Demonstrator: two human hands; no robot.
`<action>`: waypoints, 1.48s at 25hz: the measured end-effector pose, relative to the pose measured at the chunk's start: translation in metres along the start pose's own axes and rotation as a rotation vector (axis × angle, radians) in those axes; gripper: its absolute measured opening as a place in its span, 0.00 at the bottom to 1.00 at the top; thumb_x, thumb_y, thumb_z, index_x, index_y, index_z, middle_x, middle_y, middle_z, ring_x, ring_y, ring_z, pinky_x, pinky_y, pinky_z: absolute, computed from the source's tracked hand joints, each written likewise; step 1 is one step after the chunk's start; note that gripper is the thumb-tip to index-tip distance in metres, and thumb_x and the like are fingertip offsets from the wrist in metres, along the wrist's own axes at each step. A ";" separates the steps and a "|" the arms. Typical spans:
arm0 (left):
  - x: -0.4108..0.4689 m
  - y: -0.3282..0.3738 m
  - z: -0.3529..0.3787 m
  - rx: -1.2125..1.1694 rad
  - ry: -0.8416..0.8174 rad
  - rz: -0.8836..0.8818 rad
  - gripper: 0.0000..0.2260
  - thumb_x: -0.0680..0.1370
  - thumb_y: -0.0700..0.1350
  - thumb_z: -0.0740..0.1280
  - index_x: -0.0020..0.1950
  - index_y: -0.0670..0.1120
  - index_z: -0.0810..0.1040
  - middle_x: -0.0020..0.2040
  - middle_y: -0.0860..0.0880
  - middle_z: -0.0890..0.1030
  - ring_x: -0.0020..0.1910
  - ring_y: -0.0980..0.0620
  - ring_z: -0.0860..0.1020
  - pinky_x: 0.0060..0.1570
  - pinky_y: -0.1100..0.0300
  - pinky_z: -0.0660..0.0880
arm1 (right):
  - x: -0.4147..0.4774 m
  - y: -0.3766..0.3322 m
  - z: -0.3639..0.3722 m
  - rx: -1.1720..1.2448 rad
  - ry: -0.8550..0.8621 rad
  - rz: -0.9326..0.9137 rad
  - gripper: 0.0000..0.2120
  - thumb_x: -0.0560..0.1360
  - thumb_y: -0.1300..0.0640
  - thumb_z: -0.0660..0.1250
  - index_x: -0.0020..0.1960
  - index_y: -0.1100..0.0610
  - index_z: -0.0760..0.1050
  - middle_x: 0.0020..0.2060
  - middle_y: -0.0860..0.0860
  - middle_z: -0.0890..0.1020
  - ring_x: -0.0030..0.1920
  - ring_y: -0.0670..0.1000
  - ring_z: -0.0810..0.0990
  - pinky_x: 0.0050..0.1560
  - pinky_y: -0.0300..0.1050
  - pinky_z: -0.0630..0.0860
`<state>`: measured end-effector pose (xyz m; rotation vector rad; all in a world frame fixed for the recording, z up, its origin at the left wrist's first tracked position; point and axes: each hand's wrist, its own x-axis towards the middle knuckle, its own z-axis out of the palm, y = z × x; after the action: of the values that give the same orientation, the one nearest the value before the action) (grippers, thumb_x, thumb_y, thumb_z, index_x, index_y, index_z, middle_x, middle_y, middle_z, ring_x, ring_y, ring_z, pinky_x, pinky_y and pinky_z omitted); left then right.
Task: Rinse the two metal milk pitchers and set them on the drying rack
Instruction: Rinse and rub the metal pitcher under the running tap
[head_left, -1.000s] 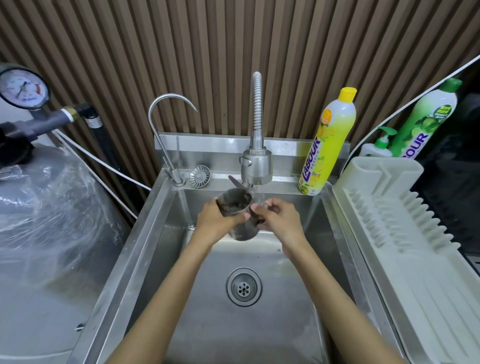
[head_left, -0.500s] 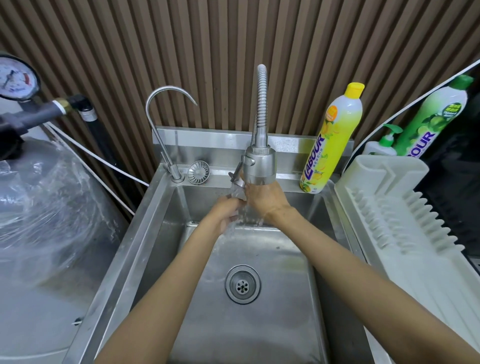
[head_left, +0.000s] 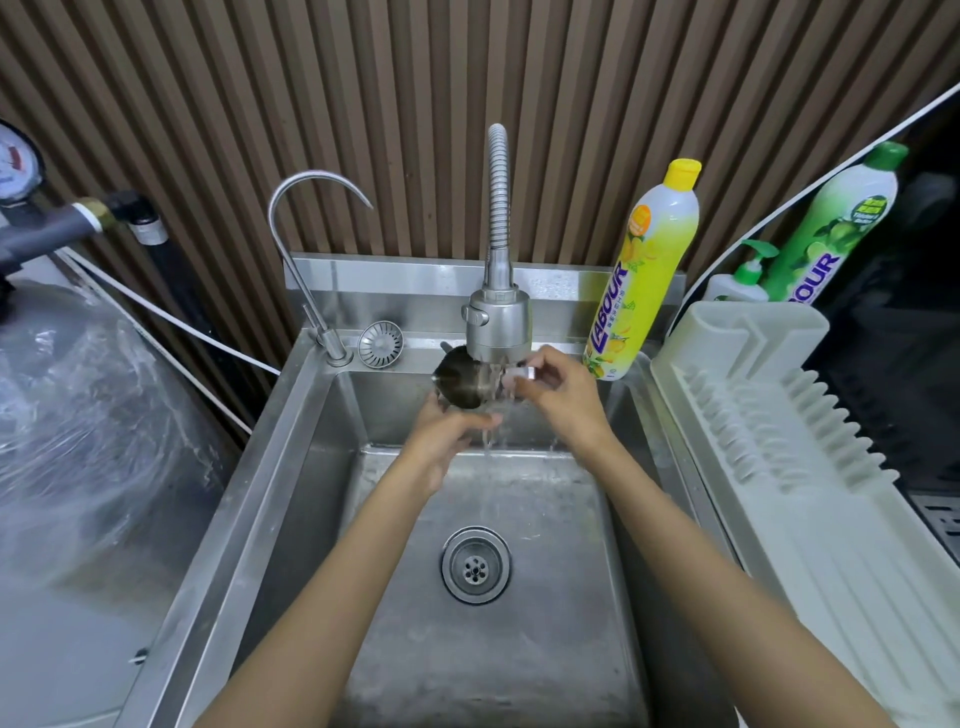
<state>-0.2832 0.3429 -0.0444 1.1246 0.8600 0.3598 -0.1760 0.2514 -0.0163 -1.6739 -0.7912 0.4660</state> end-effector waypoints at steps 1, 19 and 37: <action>-0.006 0.001 0.002 0.051 0.029 0.073 0.31 0.63 0.33 0.74 0.63 0.43 0.68 0.57 0.46 0.79 0.57 0.47 0.77 0.56 0.55 0.74 | -0.004 0.005 -0.004 0.139 -0.020 0.075 0.12 0.69 0.66 0.71 0.34 0.57 0.70 0.43 0.46 0.81 0.41 0.41 0.79 0.43 0.32 0.75; -0.034 0.003 -0.021 -0.139 0.052 -0.061 0.11 0.81 0.49 0.55 0.48 0.47 0.76 0.55 0.46 0.78 0.50 0.53 0.76 0.58 0.52 0.70 | -0.037 0.012 -0.008 0.385 0.006 0.314 0.14 0.70 0.69 0.68 0.31 0.59 0.67 0.53 0.65 0.81 0.59 0.55 0.79 0.57 0.57 0.76; -0.018 0.006 0.022 0.091 -0.201 0.094 0.38 0.62 0.36 0.74 0.68 0.51 0.62 0.59 0.48 0.77 0.54 0.48 0.77 0.50 0.50 0.76 | -0.044 0.042 -0.033 0.345 -0.278 0.400 0.34 0.67 0.50 0.73 0.69 0.47 0.62 0.62 0.52 0.77 0.56 0.50 0.78 0.65 0.59 0.72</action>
<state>-0.2771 0.3198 -0.0275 1.2652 0.6531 0.2821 -0.1732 0.1924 -0.0530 -1.4559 -0.5298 1.0709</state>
